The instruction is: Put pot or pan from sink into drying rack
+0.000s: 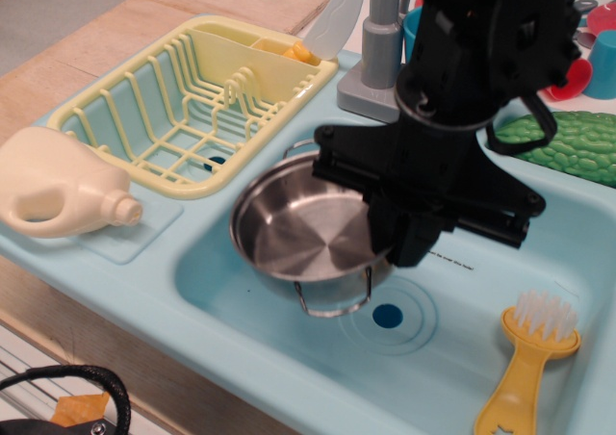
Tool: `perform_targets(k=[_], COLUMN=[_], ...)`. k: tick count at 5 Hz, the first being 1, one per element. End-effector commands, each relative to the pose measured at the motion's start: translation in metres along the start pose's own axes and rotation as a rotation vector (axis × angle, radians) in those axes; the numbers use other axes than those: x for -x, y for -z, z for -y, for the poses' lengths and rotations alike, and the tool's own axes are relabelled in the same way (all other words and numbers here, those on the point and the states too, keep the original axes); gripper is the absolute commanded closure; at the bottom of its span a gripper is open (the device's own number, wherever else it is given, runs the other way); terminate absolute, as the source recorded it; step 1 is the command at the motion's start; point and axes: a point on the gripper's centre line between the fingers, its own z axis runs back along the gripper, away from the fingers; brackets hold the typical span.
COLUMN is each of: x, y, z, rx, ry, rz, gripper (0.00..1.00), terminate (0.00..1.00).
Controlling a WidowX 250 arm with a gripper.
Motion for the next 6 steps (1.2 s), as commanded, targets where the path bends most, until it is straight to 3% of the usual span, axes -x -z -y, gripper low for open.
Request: perform_targets(k=[1, 3, 5, 6], x=[-0.032, -0.046, -0.060, -0.062], y=[-0.028, -0.029, -0.013, -0.001], z=[-0.022, -0.074, -0.120, -0.140], rx=[-0.032, -0.060, -0.043, -0.011], ry=[0.054, 0.062, 0.059, 0.071], rz=[0.100, 0.156, 0.155, 0.168], gripper=[1.00, 1.00, 1.00, 0.00], terminate=[0.00, 0.00, 0.00, 0.00])
